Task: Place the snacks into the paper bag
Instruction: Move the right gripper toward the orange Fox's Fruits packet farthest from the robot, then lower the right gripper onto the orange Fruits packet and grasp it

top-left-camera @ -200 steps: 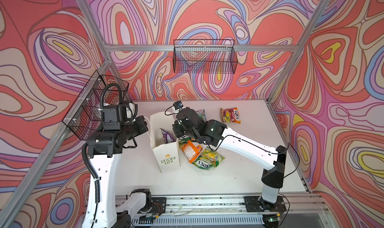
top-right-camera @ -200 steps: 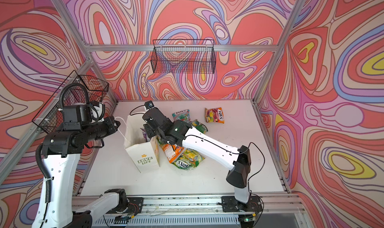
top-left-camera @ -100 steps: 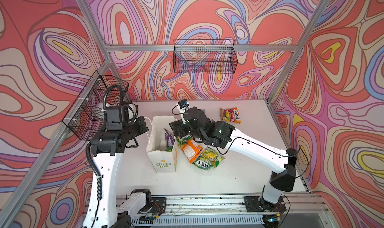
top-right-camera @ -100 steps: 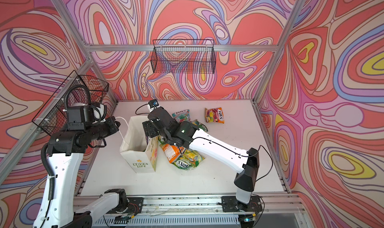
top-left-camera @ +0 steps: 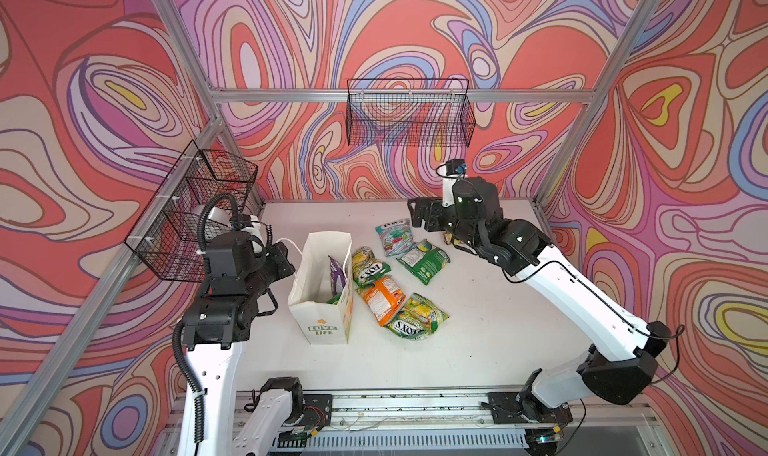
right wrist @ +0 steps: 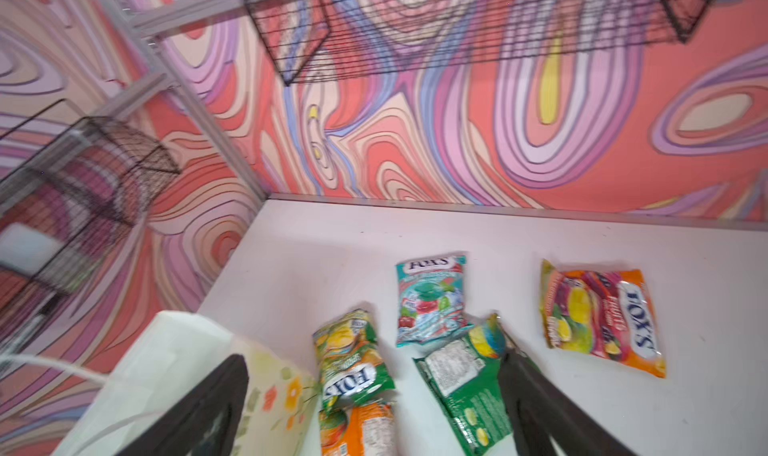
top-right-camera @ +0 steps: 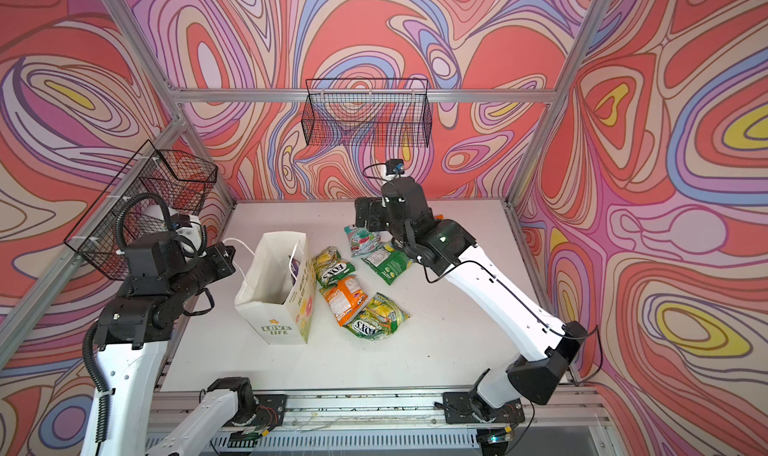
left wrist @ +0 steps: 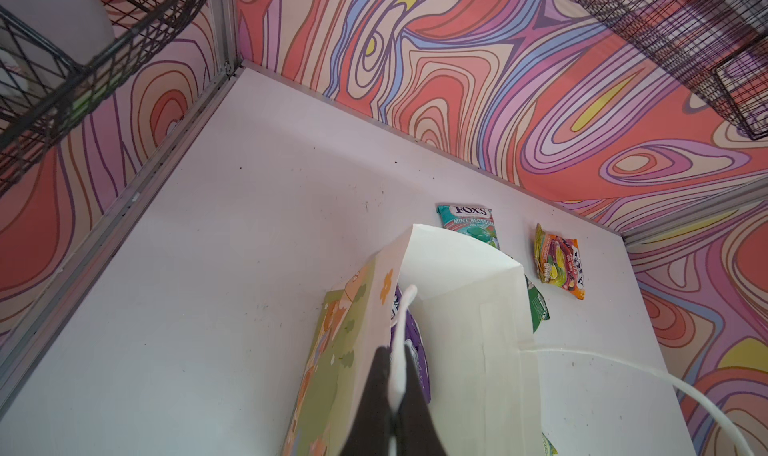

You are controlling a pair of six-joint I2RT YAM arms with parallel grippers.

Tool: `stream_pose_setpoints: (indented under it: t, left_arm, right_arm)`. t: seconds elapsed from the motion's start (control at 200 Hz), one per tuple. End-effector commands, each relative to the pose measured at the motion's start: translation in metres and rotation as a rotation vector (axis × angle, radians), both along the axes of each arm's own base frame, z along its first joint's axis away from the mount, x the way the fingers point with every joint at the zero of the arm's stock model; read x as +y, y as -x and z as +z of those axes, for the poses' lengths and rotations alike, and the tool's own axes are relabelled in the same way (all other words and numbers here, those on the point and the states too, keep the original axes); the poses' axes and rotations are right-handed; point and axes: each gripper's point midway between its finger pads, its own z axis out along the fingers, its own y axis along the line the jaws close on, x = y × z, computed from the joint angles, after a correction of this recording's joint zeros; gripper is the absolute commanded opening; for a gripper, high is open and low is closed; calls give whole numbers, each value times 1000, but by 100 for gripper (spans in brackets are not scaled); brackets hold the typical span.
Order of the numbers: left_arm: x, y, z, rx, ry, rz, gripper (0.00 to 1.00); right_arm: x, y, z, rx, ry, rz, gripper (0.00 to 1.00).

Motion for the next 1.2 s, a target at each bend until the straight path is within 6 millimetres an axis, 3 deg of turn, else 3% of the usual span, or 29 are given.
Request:
stream_pose_setpoints:
  t: [0.0,0.14,0.326,0.406,0.486,0.591,0.696,0.937,1.197]
  left_arm:
    - [-1,-6,12,-90,-19,-18,0]
    - [-1,-3,6,-129,22,-23,0]
    - [2,3,5,-145,5,-15,0]
    - [3,4,5,-149,-4,-9,0]
    - [4,6,5,-158,-10,-2,0]
    - [4,6,3,-158,-12,-4,0]
    - [3,4,2,-156,-10,-10,0]
    - [1,2,0,-149,-4,-19,0]
    - [0,3,1,-157,-2,-26,0]
  right_arm:
    - [-40,-25,-46,118,-40,-103,98]
    - [-101,-67,-97,181,-137,-270,98]
    - [-167,-121,-172,285,-224,-438,98]
    - [-188,-139,-194,310,-243,-472,98]
    - [-205,-155,-231,357,-224,-509,98]
    - [-217,-169,-266,432,-202,-521,98]
    - [-223,-179,-287,475,-202,-518,98]
    - [-216,-195,-309,533,-170,-442,98]
    - [-216,-195,-326,587,-123,-427,99]
